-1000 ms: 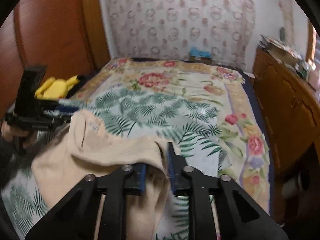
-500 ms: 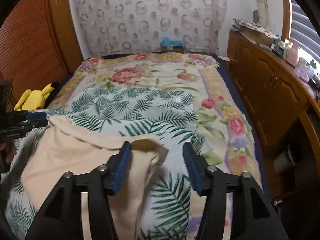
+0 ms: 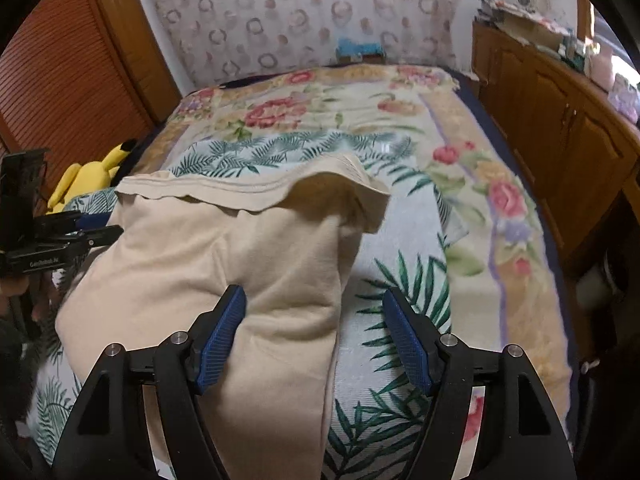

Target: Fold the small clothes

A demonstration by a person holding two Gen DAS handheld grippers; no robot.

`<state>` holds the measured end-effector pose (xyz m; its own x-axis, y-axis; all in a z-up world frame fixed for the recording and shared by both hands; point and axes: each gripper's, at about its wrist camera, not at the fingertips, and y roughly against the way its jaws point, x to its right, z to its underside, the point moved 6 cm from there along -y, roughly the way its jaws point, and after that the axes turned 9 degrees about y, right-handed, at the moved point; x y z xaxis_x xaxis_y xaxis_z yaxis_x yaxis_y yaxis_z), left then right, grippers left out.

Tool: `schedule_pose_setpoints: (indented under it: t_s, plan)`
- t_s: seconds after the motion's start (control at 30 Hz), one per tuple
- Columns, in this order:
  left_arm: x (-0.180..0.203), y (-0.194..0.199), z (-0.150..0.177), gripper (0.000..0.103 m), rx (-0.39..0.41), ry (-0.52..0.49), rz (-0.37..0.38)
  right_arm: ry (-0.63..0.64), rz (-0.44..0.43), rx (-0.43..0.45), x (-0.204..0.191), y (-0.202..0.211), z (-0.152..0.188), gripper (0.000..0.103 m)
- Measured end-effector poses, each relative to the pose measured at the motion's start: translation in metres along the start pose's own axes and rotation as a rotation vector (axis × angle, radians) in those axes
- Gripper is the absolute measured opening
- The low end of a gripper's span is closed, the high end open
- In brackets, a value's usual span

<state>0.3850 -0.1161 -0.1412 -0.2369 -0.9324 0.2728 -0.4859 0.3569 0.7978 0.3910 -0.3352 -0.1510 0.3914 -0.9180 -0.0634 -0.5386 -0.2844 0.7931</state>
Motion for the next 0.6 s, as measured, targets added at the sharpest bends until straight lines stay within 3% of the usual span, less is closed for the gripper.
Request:
schedule_pose_setpoints:
  t_s: [0.33, 0.43, 0.53, 0.6]
  plan:
    - [0.003, -0.002, 0.001, 0.043, 0.020, -0.011, 0.015, 0.006, -0.048, -0.012, -0.011, 0.001, 0.005, 0.072]
    - [0.005, -0.002, 0.001, 0.035, 0.017, -0.008, 0.025, 0.019, -0.070, -0.014, -0.017, 0.000, 0.004, 0.060]
    - [0.007, -0.003, 0.000, 0.021, 0.012, -0.005, 0.033, 0.041, -0.082, -0.011, -0.024, -0.003, 0.003, 0.054]
    - [0.009, -0.003, 0.000, 0.009, 0.004, -0.007, 0.048, 0.051, -0.108, -0.008, -0.028, -0.006, 0.001, 0.043]
